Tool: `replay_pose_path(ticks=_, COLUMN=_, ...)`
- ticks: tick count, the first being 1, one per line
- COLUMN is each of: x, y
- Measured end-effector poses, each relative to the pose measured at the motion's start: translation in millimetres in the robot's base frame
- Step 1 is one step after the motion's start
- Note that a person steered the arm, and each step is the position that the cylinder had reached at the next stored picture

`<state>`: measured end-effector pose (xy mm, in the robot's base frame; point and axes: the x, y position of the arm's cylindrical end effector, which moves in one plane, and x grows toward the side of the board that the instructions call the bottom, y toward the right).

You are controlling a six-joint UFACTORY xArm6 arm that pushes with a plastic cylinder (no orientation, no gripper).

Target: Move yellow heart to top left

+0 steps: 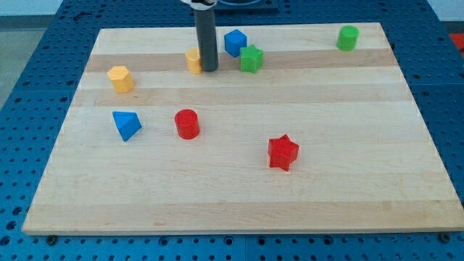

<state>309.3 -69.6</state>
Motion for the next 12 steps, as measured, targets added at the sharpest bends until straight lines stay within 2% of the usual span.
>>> replay_pose_path(ticks=3, x=-43.5, y=-66.0)
replay_pose_path(ticks=5, x=-52.1, y=-67.3)
replay_pose_path(ticks=7, x=-39.2, y=-2.6)
replay_pose_path(ticks=8, x=-12.4, y=3.4)
replay_pose_path(ticks=9, x=16.6, y=-15.4)
replay_pose_path(ticks=12, x=11.8, y=-24.2)
